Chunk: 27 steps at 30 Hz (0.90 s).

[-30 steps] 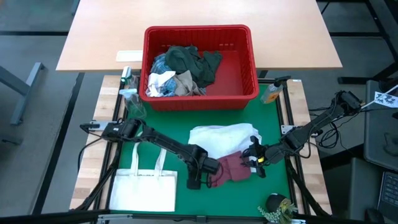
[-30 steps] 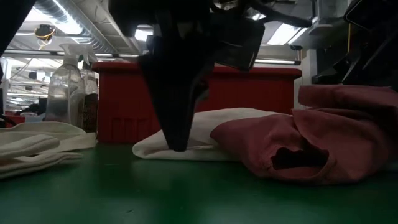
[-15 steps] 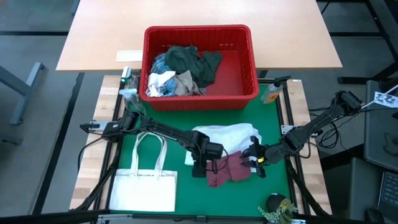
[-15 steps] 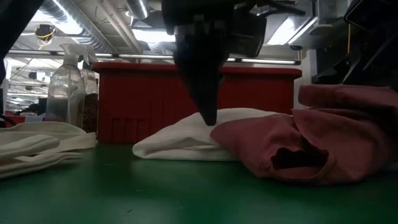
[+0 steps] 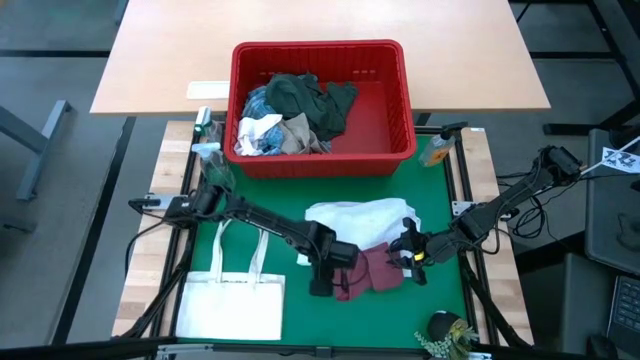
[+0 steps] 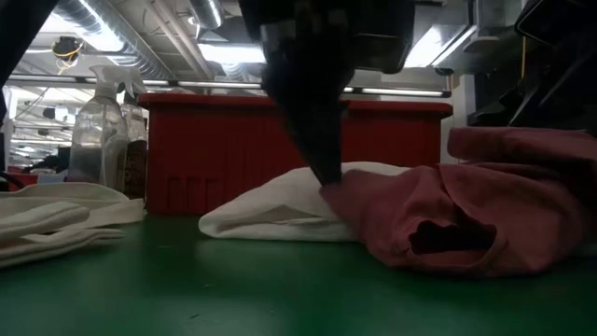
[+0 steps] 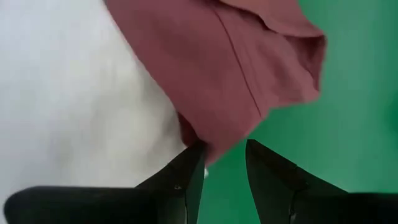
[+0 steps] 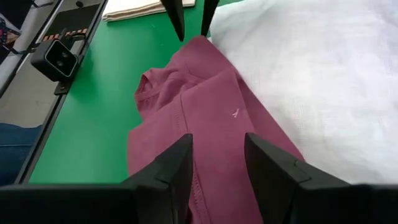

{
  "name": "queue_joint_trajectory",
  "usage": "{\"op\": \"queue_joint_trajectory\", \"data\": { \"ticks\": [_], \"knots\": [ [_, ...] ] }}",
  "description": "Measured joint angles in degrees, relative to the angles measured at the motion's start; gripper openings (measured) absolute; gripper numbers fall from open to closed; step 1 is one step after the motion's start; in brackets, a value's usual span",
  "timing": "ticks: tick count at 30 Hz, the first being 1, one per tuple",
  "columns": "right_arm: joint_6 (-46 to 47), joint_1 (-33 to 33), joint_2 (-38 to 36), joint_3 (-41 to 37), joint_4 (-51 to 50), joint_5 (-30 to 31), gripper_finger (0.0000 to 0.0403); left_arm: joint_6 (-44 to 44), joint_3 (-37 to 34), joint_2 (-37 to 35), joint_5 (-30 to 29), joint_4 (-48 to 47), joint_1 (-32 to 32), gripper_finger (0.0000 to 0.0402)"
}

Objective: Fold Laundry from Bin
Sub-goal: Fold the pink underwear

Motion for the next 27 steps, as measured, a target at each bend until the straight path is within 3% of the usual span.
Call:
{"op": "queue_joint_trajectory", "data": {
  "ticks": [12, 15, 20, 27],
  "knots": [
    [0.00, 0.00, 0.00, 0.00, 0.02, 0.00, 0.0145, -1.39, 0.00, 0.12, -2.54, 2.25, -1.05, 0.0109],
    [0.00, 0.00, 0.00, 0.00, 0.02, 0.00, 0.0145, -1.88, 0.00, 0.12, -2.55, 2.23, -1.08, 0.0084],
    [-0.01, 0.00, 0.00, 0.00, 0.02, -0.89, 0.0145, -4.95, 0.00, 0.12, -3.00, 3.39, -0.91, 0.0009],
    [-0.06, 0.00, -0.02, 0.00, 0.02, -4.41, 0.0145, -9.91, 3.43, 0.04, 5.78, 3.89, 0.24, 0.0003]
  ]
}}
